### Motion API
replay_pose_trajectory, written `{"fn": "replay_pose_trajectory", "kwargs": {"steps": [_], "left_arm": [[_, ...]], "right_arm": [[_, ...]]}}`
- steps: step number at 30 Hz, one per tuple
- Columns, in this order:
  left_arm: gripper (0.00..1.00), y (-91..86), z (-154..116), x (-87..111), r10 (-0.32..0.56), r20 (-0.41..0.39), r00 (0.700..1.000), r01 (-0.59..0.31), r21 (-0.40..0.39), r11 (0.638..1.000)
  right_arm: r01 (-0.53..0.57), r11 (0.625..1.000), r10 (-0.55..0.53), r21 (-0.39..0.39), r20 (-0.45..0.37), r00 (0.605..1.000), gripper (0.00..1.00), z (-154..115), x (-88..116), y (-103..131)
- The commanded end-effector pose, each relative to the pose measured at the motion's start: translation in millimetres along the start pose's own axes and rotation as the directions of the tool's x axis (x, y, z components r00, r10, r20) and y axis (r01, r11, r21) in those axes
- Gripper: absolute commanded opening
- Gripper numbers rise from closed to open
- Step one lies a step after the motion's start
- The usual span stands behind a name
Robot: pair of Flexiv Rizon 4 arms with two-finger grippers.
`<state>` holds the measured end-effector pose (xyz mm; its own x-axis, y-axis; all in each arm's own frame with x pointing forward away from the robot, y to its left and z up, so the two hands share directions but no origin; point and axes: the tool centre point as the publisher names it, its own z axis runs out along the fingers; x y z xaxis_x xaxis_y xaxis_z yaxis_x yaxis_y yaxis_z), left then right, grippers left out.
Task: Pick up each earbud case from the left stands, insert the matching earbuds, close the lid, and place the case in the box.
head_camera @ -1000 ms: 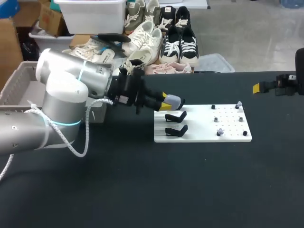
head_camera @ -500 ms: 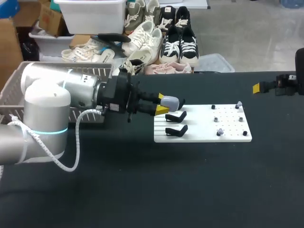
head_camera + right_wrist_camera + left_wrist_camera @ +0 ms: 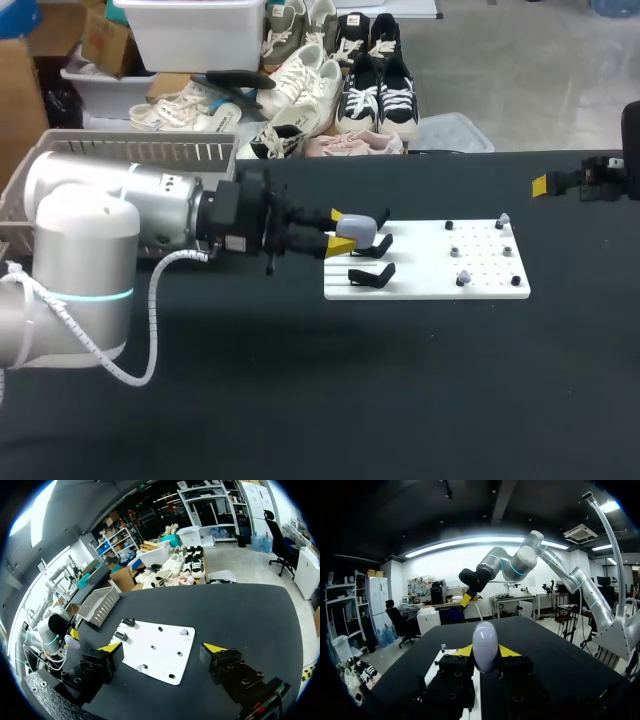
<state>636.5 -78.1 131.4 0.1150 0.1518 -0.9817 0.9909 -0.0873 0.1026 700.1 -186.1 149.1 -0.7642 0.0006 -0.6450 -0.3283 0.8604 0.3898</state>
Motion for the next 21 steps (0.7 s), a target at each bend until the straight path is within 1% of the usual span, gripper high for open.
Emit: {"fn": "replay_pose_trajectory", "kwargs": {"steps": [1,18,21], "left_arm": [[0.00,-2.9,0.7,-0.3,0.002,0.001,1.000,-0.002,-0.039,0.999],[0.00,-2.9,0.7,-0.3,0.002,0.001,1.000,-0.002,-0.039,0.999],[0.00,-4.8,12.9,-0.3,-0.004,0.041,0.999,0.006,-0.044,0.999]], "right_arm": [[0.000,1.000,0.000,-0.001,-0.002,1.000,1.00,-0.1,-0.6,-0.5],[0.000,1.000,0.000,-0.001,-0.002,1.000,1.00,-0.1,-0.6,-0.5],[0.000,1.000,0.000,-0.001,-0.002,1.000,1.00,-0.1,-0.6,-0.5]]}}
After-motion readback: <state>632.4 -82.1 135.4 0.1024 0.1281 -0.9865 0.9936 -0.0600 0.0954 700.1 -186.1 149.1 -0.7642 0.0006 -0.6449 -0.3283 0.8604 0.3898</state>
